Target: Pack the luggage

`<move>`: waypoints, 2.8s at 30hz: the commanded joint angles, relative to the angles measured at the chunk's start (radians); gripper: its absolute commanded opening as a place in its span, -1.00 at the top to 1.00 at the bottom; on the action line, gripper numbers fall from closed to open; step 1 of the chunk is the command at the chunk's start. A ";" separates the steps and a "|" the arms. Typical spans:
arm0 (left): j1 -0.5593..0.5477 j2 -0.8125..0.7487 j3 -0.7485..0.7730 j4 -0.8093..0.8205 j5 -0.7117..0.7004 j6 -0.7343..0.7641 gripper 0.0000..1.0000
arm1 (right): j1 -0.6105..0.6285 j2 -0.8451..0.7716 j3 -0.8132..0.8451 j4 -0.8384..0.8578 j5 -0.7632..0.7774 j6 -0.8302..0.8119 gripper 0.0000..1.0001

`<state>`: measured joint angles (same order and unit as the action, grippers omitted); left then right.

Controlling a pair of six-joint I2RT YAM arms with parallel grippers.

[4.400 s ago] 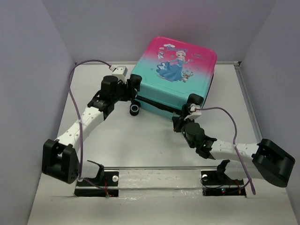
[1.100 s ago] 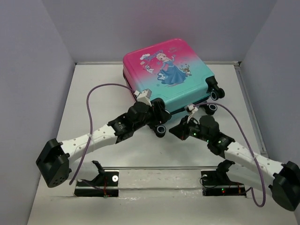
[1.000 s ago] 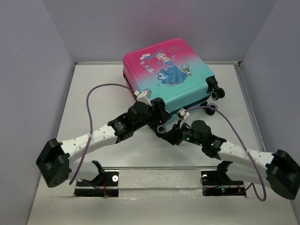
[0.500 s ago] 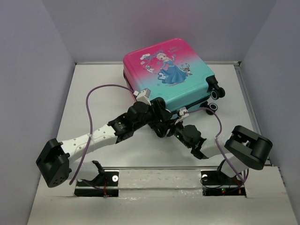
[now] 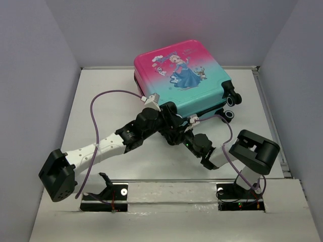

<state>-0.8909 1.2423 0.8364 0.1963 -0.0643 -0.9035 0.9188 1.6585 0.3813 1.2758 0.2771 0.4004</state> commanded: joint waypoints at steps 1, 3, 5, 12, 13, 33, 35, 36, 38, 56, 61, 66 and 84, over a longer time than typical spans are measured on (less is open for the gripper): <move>-0.037 -0.053 0.084 0.402 0.116 0.049 0.88 | 0.000 0.035 0.056 0.200 0.094 0.040 0.42; -0.037 -0.049 0.084 0.407 0.116 0.051 0.89 | 0.000 0.050 0.059 0.217 0.114 0.070 0.57; -0.039 -0.047 0.084 0.416 0.115 0.048 0.88 | 0.000 0.060 0.061 0.237 0.137 0.095 0.72; -0.040 -0.037 0.112 0.425 0.120 0.052 0.88 | 0.009 0.070 0.037 0.289 0.160 0.175 0.86; -0.040 -0.029 0.115 0.427 0.120 0.049 0.88 | 0.009 0.075 0.039 0.289 0.148 0.184 0.86; -0.046 -0.006 0.175 0.505 0.090 -0.008 0.88 | 0.244 0.320 0.345 0.401 0.017 0.448 0.83; -0.046 -0.032 0.136 0.500 0.075 0.008 0.88 | 0.244 0.276 0.243 0.401 0.052 0.408 0.14; -0.046 -0.062 0.122 0.494 0.064 0.017 0.75 | 0.244 0.249 0.199 0.389 0.075 0.408 -0.08; -0.045 -0.096 0.098 0.451 0.006 0.038 0.38 | 0.244 0.187 0.064 0.326 0.135 0.391 -0.44; 0.026 -0.210 -0.109 0.423 0.018 -0.034 -0.98 | 0.108 -0.652 0.141 -0.909 0.128 0.196 -1.00; 0.035 -0.273 -0.152 0.375 -0.012 0.017 -0.98 | 0.043 -0.596 0.234 -0.950 0.053 0.158 -1.00; 0.038 -0.346 -0.226 0.283 -0.009 0.057 -0.96 | -0.023 -0.522 0.312 -0.983 0.001 0.150 -1.00; 0.030 -0.330 -0.462 0.189 -0.077 0.158 -0.19 | -0.044 -0.321 0.564 -1.279 0.134 -0.014 -0.25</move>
<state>-0.8558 0.8474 0.3218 0.3088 -0.1249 -0.8261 0.8776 1.3376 0.8600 0.0860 0.3206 0.4606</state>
